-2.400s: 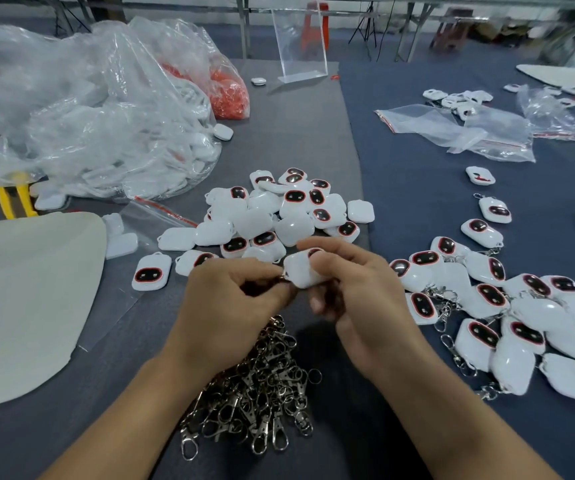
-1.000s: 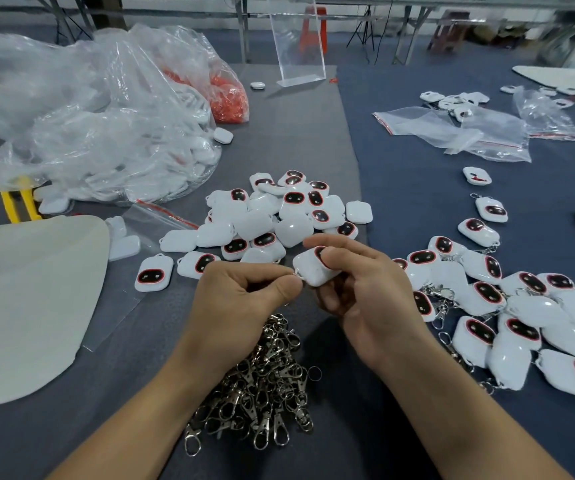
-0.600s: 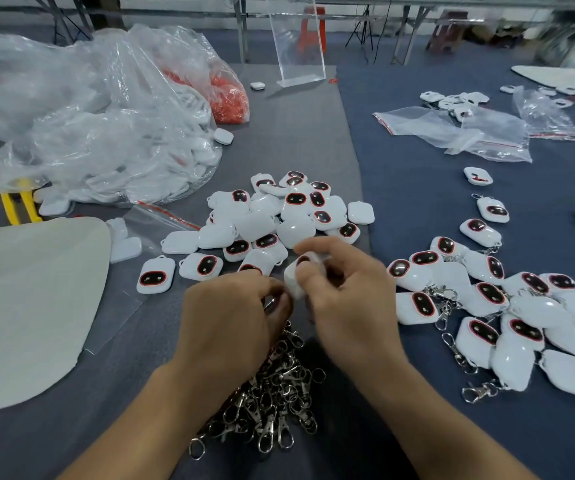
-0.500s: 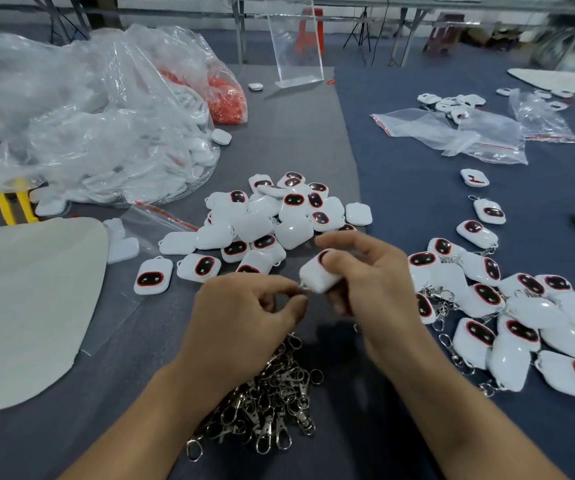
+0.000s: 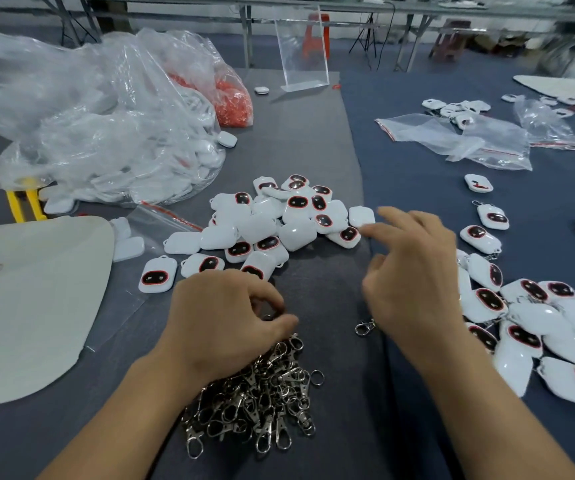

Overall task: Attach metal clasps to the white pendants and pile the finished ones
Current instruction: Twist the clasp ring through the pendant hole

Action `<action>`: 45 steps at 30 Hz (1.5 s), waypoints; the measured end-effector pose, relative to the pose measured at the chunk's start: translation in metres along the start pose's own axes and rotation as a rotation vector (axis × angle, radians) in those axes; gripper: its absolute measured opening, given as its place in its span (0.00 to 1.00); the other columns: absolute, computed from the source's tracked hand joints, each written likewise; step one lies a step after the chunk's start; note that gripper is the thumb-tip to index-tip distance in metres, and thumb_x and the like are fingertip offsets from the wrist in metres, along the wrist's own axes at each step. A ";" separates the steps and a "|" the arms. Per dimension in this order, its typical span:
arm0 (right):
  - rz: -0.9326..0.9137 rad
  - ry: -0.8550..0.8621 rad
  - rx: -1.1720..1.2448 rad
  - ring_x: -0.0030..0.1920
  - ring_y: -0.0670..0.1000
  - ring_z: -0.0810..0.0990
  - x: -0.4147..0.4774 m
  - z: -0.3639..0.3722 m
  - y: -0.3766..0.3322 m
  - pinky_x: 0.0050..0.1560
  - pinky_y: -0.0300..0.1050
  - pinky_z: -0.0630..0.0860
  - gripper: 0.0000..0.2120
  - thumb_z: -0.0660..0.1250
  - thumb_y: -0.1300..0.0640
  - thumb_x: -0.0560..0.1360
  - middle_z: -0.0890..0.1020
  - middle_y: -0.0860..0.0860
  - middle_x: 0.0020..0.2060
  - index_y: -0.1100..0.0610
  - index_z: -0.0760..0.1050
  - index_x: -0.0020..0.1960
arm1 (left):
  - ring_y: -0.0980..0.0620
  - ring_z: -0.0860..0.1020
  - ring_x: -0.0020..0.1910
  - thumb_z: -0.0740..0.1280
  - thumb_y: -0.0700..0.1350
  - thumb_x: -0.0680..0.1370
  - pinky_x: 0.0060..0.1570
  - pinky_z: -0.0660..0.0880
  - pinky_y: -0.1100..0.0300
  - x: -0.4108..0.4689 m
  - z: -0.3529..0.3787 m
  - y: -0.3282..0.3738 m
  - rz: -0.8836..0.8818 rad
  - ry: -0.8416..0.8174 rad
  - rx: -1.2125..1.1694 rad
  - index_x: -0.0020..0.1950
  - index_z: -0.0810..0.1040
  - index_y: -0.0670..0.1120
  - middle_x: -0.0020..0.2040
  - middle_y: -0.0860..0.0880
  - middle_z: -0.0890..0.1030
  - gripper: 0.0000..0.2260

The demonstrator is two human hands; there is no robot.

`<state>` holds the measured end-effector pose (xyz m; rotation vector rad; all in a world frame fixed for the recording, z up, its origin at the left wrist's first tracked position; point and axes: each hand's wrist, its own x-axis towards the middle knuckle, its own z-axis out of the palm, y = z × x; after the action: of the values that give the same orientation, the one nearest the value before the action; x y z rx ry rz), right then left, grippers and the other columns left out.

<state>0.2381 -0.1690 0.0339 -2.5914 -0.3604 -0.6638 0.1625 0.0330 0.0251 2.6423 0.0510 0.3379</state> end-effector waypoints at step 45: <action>0.363 -0.587 1.200 0.30 0.50 0.76 -0.012 0.026 -0.043 0.29 0.40 0.72 0.06 0.75 0.67 0.71 0.80 0.53 0.30 0.59 0.83 0.38 | 0.54 0.81 0.30 0.75 0.38 0.74 0.31 0.76 0.65 0.012 0.004 -0.014 -0.200 0.046 -0.938 0.39 0.88 0.49 0.32 0.46 0.85 0.07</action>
<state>0.2231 -0.1214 0.0219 -1.5335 -0.3030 0.3969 0.1755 0.0446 0.0182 1.6850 0.1335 0.2634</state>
